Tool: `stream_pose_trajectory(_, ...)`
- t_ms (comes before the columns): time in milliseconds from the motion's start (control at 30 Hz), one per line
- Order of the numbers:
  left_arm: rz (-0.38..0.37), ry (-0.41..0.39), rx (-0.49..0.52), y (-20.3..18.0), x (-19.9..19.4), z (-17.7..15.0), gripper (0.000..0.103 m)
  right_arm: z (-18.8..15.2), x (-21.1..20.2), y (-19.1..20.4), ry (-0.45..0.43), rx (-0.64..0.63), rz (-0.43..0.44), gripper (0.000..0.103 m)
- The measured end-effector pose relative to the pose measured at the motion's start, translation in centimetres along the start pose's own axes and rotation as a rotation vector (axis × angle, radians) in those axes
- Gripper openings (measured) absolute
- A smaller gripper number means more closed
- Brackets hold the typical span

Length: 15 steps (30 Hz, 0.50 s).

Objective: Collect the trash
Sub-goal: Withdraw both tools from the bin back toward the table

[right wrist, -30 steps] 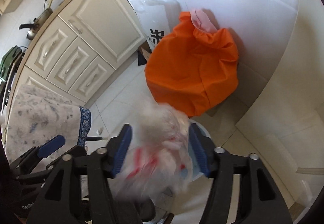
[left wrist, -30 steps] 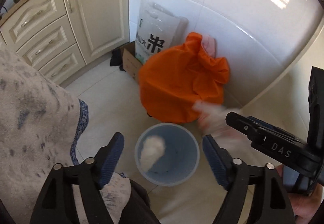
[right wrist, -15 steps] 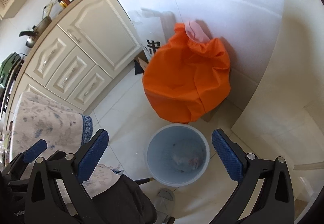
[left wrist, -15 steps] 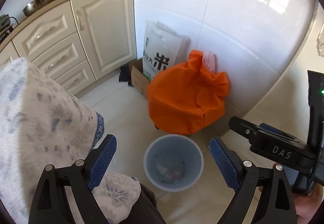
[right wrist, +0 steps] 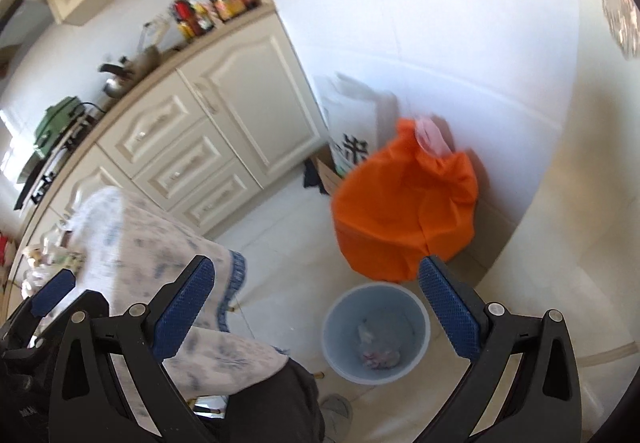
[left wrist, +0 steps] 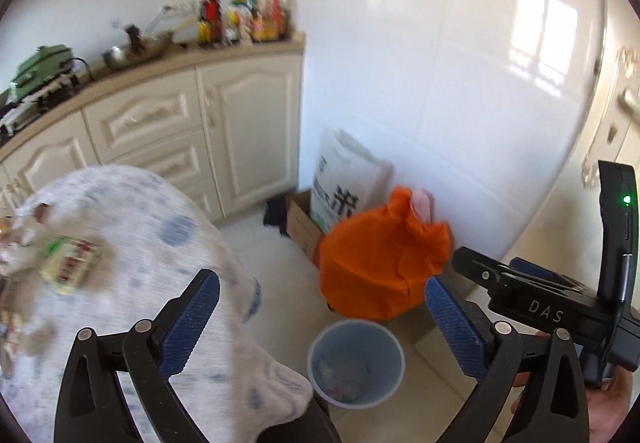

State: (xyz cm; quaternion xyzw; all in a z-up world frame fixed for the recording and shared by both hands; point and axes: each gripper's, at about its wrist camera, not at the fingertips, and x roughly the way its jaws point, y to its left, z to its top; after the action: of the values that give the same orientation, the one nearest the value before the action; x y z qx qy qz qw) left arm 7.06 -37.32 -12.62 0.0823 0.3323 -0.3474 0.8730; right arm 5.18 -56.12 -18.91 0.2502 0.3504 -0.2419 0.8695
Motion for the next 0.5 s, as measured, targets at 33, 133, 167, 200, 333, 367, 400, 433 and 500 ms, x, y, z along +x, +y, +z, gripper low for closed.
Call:
stream_pose_trajectory(33,0.010,-0.021,-0.011,0.8,-1.1,-0.1,0.102,0.2,-0.6,0.8,-0.014,-0.013,0.006,0.103)
stream_pose_trajectory(133,0.030,-0.071,-0.041,2.9,-5.0,-0.5,0.102,0.8,-2.4,3.7,-0.055,-0.061,0.030,0.103)
stream_pose_trajectory(167,0.037,-0.090,-0.053,3.7,-6.3,-0.9,0.102,0.9,-3.1,4.7,-0.070,-0.077,0.038,0.103)
stream_pose_trajectory(200,0.043,-0.105,-0.061,4.3,-7.2,-1.2,0.102,1.1,-3.8,5.8,-0.085,-0.095,0.047,0.103)
stream_pose_trajectory(333,0.078,-0.166,-0.095,7.2,-11.7,-2.5,0.102,1.2,-5.9,10.1,-0.135,-0.163,0.083,0.103)
stream_pose_trajectory(367,0.091,-0.187,-0.105,8.1,-12.9,-3.0,0.102,1.3,-6.2,10.8,-0.143,-0.176,0.090,0.103)
stream_pose_trajectory(400,0.102,-0.204,-0.114,8.8,-14.0,-3.3,0.102,1.2,-6.7,12.0,-0.155,-0.198,0.099,0.103)
stream_pose_trajectory(433,0.116,-0.225,-0.125,9.8,-15.2,-3.8,0.102,1.2,-6.9,12.9,-0.162,-0.215,0.105,0.103)
stream_pose_trajectory(500,0.140,-0.255,-0.137,10.8,-16.9,-4.7,0.102,1.0,-7.5,15.0,-0.177,-0.253,0.121,0.103)
